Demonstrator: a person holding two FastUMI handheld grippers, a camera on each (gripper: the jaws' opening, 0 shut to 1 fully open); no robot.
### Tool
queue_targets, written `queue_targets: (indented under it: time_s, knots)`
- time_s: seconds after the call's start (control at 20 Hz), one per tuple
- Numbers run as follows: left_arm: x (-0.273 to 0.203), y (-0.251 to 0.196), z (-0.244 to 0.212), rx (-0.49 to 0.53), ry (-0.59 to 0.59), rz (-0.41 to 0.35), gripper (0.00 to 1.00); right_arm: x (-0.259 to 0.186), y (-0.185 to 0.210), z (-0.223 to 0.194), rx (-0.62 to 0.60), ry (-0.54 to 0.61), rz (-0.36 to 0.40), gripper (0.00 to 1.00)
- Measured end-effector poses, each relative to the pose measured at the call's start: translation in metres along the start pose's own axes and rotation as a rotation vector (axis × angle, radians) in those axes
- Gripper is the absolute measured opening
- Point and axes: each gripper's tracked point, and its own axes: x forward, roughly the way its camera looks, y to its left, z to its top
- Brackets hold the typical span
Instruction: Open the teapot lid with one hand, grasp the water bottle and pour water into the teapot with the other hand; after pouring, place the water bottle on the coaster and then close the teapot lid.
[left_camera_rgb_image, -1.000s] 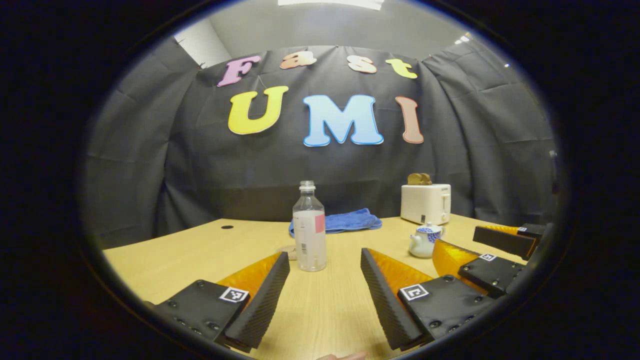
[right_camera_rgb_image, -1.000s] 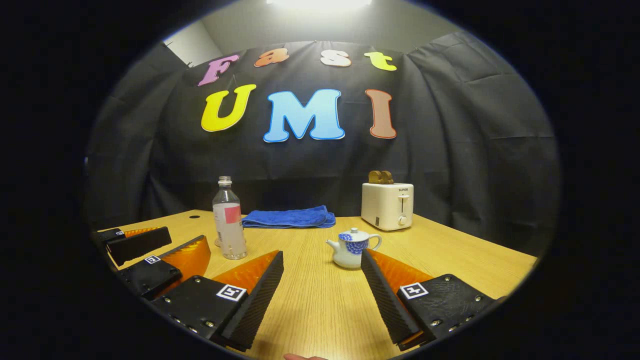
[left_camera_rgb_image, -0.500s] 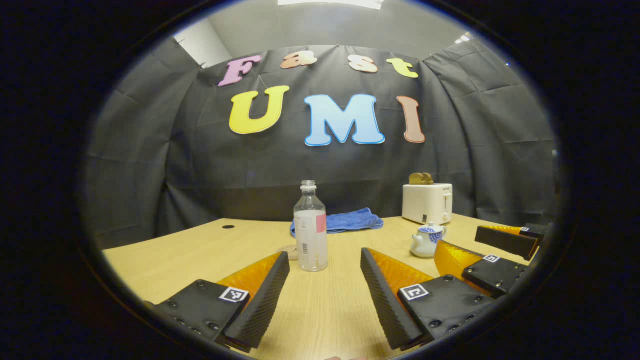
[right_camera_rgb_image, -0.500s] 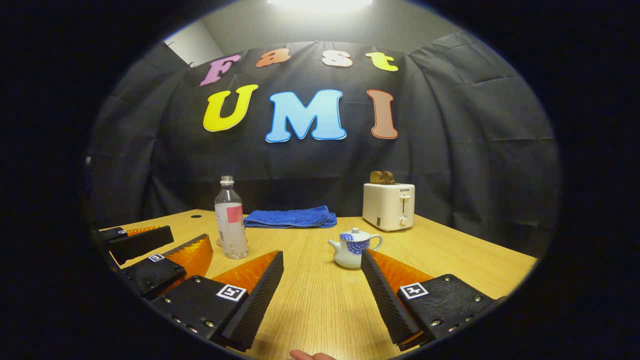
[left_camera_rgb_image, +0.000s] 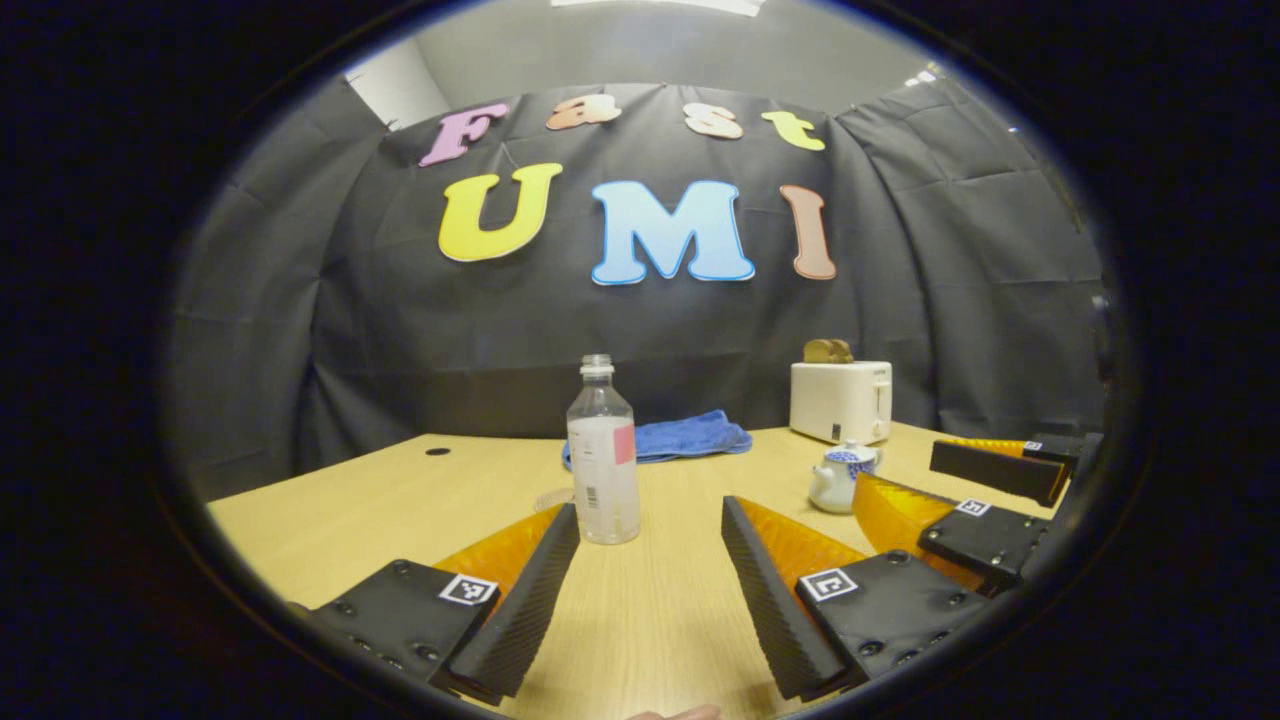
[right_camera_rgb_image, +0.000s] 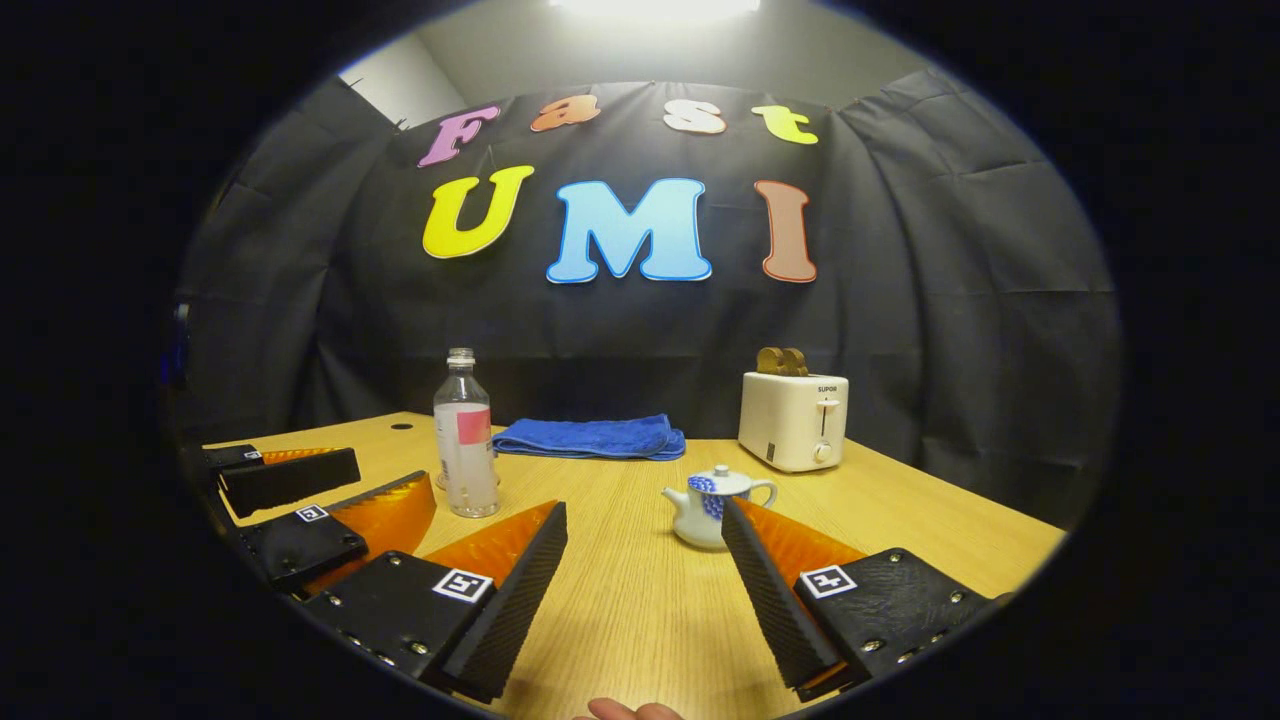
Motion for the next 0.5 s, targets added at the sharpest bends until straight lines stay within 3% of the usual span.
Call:
queue_targets:
  time_s: [0.25,0.5]
  knots:
    - [0.026,0.020,0.034,-0.016,-0.040,0.030,1.00,0.041,-0.043,0.019,0.022,-0.017,-0.096,0.96]
    - [0.053,0.041,0.045,-0.057,-0.036,0.050,1.00,0.092,-0.067,0.003,0.036,0.077,-0.127,0.96]
